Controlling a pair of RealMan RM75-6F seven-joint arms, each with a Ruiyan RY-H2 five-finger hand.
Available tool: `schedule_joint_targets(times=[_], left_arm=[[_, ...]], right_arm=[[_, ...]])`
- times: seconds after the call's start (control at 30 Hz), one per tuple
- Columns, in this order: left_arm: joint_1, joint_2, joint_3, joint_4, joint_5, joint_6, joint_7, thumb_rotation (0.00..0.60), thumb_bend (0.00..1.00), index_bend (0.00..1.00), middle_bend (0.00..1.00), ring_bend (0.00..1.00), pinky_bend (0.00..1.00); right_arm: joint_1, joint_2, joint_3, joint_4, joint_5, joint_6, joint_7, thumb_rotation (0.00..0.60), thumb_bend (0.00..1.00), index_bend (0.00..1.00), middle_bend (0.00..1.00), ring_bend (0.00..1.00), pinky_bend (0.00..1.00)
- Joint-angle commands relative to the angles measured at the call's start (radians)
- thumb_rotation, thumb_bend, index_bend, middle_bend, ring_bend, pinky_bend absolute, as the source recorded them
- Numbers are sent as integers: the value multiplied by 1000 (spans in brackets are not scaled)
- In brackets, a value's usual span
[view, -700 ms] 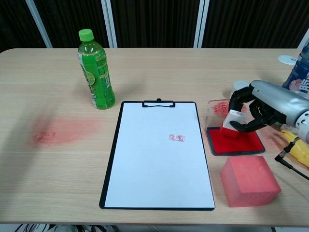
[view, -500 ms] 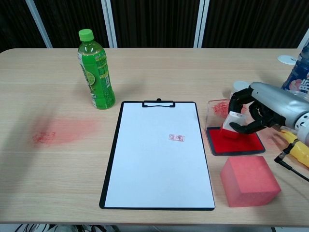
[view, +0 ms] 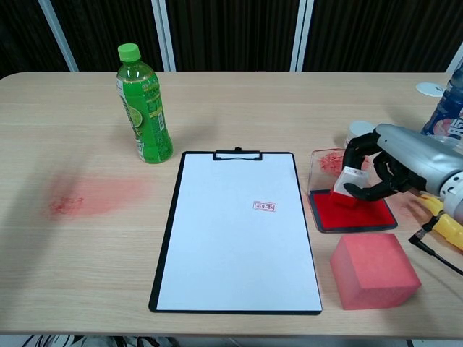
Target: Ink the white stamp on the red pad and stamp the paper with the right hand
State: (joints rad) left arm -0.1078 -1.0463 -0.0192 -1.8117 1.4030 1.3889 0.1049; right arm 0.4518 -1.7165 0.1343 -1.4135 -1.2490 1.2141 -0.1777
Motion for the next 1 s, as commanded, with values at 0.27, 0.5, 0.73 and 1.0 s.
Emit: schedule_joint_targets(times=[0.27, 0.5, 0.73, 1.0], left_arm=[[-2, 2, 0, 0, -3, -6, -6, 600, 12, 0, 0, 0, 0], [-3, 3, -1, -1, -4, -8, -5, 600, 12, 0, 0, 0, 0], [-3, 3, -1, -1, -5, -8, -4, 600, 13, 0, 0, 0, 0], [-4, 3, -2, -2, -8, -10, -3, 600, 13, 0, 0, 0, 0]], right_arm=[[-2, -8, 9, 4, 8, -13, -5, 600, 643, 839, 730, 815, 916], [-4, -14, 11, 10, 8, -17, -10, 600, 642, 839, 731, 815, 916], [-7, -26, 15, 19, 6, -17, -7, 600, 643, 839, 731, 815, 916], [-13, -39, 14, 31, 13, -24, -2, 600, 643, 839, 731, 815, 916]])
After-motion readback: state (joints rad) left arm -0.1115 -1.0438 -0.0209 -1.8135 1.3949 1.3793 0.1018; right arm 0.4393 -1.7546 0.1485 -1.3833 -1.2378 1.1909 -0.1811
